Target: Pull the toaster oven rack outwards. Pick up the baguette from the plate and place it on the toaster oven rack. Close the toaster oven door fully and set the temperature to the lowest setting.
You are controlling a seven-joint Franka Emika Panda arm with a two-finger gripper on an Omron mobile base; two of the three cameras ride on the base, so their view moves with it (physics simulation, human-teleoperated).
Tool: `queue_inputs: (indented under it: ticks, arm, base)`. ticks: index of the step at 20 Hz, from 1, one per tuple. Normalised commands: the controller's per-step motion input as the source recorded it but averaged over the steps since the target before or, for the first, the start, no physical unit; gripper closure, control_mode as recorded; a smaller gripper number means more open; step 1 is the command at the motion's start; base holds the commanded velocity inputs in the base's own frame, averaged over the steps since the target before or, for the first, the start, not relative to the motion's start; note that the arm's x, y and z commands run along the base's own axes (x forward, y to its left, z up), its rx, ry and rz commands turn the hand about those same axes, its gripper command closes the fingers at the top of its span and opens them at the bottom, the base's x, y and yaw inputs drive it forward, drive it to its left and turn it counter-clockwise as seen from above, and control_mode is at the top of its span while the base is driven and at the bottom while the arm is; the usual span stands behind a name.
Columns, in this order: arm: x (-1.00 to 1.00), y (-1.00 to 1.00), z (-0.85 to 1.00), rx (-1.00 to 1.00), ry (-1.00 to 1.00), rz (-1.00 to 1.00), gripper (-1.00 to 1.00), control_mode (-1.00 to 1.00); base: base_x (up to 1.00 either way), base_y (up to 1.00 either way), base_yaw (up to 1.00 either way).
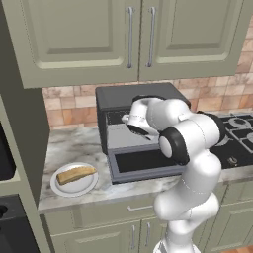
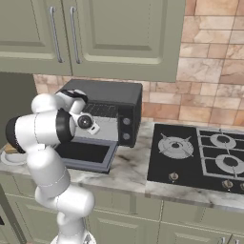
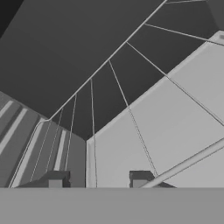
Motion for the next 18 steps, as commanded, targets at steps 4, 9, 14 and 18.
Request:
queue_inputs:
  ticks: [4,9,14,18]
  arm:
    - [0.0,0.0,0.0,0.0,0.0,0.0,1.0,-1.0]
    - [-0.08,0.0,0.0,0.0,0.01,0.0,1.0,-1.0]
    - [-0.23,0.0,0.0,0.0,0.0,0.0,1.0,-1.0]
    - [-0.34,-0.01,0.0,0.0,0.0,0.0,1.0,-1.0]
  base:
    - [0.0,0.0,0.0]
    - [0.0,0.0,0.0]
    - [0.0,0.0,0.0]
    - [0.0,0.0,0.0]
